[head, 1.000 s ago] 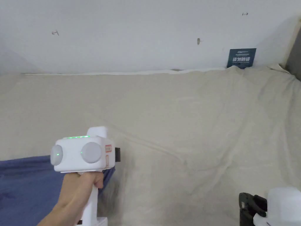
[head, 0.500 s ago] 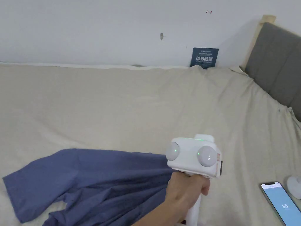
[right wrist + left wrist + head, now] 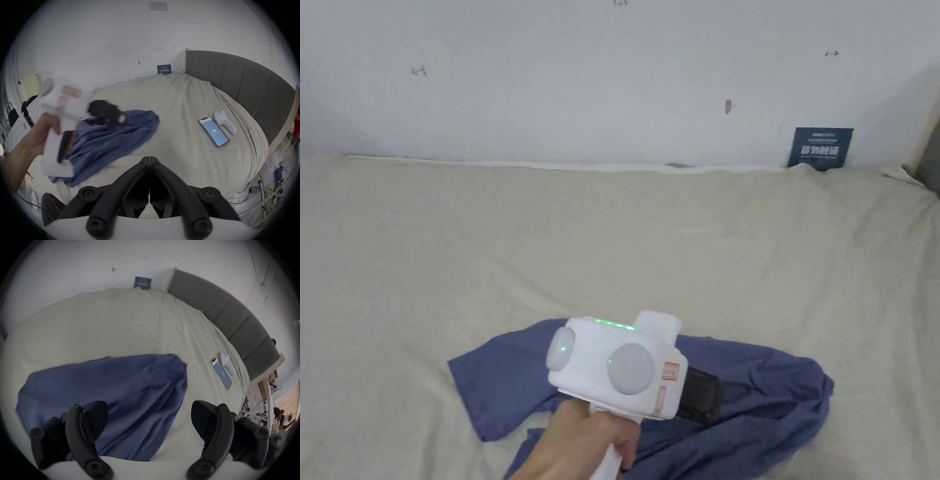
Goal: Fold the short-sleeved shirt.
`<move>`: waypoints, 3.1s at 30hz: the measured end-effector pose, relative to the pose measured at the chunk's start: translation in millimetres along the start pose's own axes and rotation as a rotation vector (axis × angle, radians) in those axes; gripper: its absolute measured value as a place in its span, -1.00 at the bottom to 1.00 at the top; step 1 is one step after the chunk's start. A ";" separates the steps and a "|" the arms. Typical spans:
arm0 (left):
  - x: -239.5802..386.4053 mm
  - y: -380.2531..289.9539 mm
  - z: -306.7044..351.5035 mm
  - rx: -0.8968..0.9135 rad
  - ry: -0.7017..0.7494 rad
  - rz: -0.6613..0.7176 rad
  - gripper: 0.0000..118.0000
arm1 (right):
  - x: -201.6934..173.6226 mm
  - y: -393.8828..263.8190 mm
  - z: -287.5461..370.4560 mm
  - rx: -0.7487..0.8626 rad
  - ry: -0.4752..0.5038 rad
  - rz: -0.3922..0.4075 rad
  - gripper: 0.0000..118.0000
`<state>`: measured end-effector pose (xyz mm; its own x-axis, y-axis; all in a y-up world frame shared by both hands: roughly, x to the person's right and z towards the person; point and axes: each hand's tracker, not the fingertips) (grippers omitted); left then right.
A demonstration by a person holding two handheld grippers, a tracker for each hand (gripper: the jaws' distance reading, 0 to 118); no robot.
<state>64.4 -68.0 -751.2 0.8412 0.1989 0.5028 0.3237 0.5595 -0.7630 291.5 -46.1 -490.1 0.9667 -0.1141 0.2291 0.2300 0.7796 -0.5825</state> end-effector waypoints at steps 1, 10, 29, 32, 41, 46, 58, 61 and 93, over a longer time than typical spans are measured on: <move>-22.6 -15.1 20.7 0.011 0.043 0.013 0.82 | -6.9 -1.9 2.2 0.004 0.016 0.005 -1.00; -171.8 -162.5 140.4 0.043 0.304 0.329 -1.00 | -71.9 -25.2 22.1 -0.022 0.140 0.078 -1.00; -130.8 -208.3 73.3 -0.124 0.380 0.138 0.36 | -84.6 -45.3 22.6 -0.129 0.130 0.102 -1.00; -134.2 -209.8 84.1 -0.029 0.329 0.154 -1.00 | -87.2 -45.8 17.6 -0.141 0.134 0.100 -1.00; -127.7 -216.7 100.7 -0.013 0.248 0.235 -1.00 | -111.1 -15.8 -11.2 -0.139 0.167 0.155 -1.00; -137.1 -219.7 96.7 -0.010 0.201 0.317 -1.00 | -153.9 39.8 -72.0 -0.101 0.198 0.269 -1.00; -152.5 -217.1 88.9 -0.039 0.128 0.396 -1.00 | -254.8 174.8 -341.7 -0.264 0.220 0.546 0.96; -163.9 -219.1 79.7 -0.040 0.118 0.396 -1.00 | -274.1 178.3 -382.1 -0.310 0.187 0.537 0.97; -128.9 -70.5 263.0 0.389 0.297 0.228 -1.00 | -40.9 309.2 20.5 0.237 -0.060 0.323 -0.92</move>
<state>-180.8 78.6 -655.3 0.9760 0.1455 0.1623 -0.0182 0.7966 -0.6043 320.7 212.3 -663.6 0.9751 0.1910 0.1130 -0.1238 0.8906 -0.4375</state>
